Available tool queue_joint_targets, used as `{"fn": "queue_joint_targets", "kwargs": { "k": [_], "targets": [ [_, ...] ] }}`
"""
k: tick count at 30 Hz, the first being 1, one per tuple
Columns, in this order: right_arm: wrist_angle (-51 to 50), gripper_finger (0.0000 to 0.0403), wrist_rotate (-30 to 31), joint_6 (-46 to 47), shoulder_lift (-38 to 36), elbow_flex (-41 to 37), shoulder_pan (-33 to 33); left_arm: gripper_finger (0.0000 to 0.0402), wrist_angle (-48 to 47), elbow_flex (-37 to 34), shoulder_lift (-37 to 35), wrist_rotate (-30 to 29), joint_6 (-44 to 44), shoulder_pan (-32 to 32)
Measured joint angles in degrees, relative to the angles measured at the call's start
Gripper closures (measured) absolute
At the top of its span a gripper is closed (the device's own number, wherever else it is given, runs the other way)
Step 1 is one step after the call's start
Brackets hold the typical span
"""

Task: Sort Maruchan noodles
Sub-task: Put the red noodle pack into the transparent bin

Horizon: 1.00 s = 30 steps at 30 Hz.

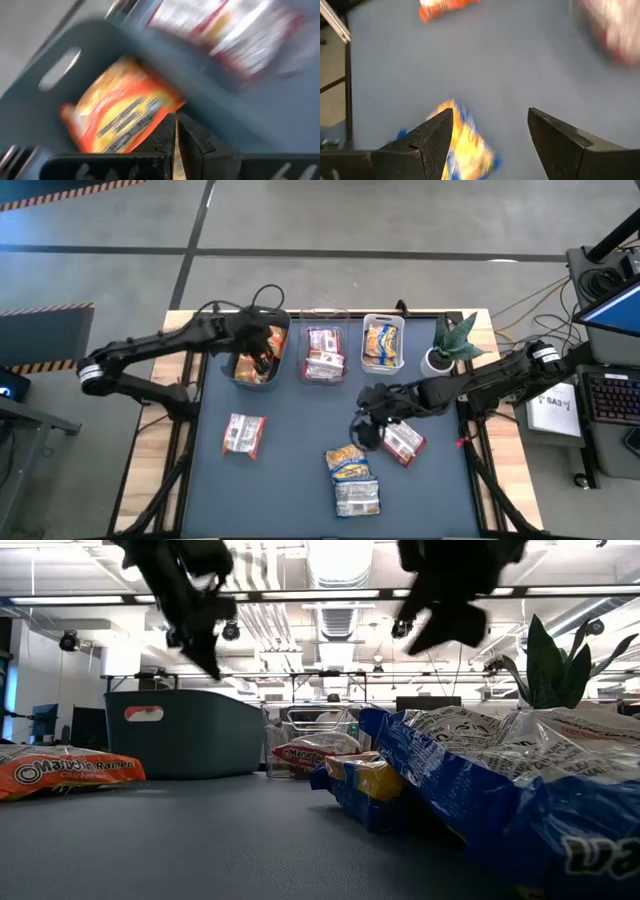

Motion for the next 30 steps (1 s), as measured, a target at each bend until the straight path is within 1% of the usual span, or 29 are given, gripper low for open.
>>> {"fn": "queue_joint_targets", "kwargs": {
  "k": [4,8,12,15,19,23,26,30],
  "targets": [
    [-8.0,0.0171,-1.0,11.2,-0.1,-0.1,3.3,0.0400,7.2,-0.6,-3.2,-0.1,-2.2,-9.0],
    [-14.1,0.0177,-3.1,23.5,-0.2,-1.8,7.4,0.0400,16.3,-0.7,-3.9,-0.4,-3.0,-18.6],
    [-17.4,0.0177,-4.4,34.0,-0.2,-3.9,12.2,0.0400,26.4,-0.7,-1.9,-0.5,-1.7,-26.9],
    [-19.1,0.0177,-5.1,40.2,-0.2,-5.2,15.5,0.0400,32.1,-0.7,0.8,-0.5,0.9,-31.5],
    [-24.1,0.0179,-4.7,45.8,-0.2,-6.0,18.6,0.0400,37.2,-0.7,5.0,-0.5,1.0,-33.6],
    [-32.0,0.0199,-1.7,49.7,-0.2,-6.1,20.4,0.0400,40.3,-0.7,9.8,-0.6,-0.7,-34.1],
    [-32.2,0.0232,2.9,48.1,-0.2,-7.1,20.7,0.0400,44.0,-0.7,13.8,-0.6,-1.4,-34.8],
    [-27.2,0.0293,11.9,45.8,-0.2,-9.5,20.7,0.0400,48.0,-0.5,18.4,-0.5,-3.4,-35.1]
  ]
}}
